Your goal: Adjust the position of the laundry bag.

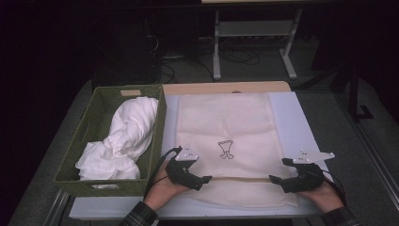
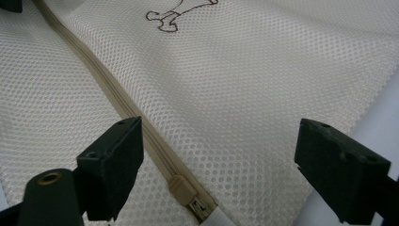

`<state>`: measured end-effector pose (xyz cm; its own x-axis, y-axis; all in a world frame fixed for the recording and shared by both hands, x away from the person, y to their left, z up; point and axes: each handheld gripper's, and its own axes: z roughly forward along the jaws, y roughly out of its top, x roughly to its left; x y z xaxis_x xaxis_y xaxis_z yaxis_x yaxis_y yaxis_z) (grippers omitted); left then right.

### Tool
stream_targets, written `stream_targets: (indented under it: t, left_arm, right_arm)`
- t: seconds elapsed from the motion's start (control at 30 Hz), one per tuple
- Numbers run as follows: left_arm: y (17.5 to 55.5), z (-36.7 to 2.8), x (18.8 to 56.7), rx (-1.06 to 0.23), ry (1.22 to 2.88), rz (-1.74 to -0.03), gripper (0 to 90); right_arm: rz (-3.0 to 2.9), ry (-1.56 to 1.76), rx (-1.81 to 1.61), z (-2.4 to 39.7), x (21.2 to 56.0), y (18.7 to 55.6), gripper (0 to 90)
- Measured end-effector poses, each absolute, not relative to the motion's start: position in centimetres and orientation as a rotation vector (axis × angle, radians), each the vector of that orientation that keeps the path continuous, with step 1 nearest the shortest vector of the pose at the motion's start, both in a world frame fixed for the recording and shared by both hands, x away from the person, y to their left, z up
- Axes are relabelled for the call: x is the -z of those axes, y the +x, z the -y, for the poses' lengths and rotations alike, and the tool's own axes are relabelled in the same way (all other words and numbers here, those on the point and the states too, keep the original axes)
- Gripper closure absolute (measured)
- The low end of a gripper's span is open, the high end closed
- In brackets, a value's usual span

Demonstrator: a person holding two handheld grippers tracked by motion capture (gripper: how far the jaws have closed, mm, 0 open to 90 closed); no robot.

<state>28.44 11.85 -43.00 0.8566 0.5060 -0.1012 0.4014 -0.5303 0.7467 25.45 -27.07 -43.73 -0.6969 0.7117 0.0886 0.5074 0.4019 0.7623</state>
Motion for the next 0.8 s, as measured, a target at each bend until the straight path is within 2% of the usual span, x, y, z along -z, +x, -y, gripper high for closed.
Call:
stream_targets:
  t: [0.8]
  left_arm:
    - [28.7, -11.8, 42.6, -0.158, 2.178, -0.677, 12.7]
  right_arm:
    - [-2.354, 1.082, -1.188, 27.2, 43.2, 27.2, 15.3]
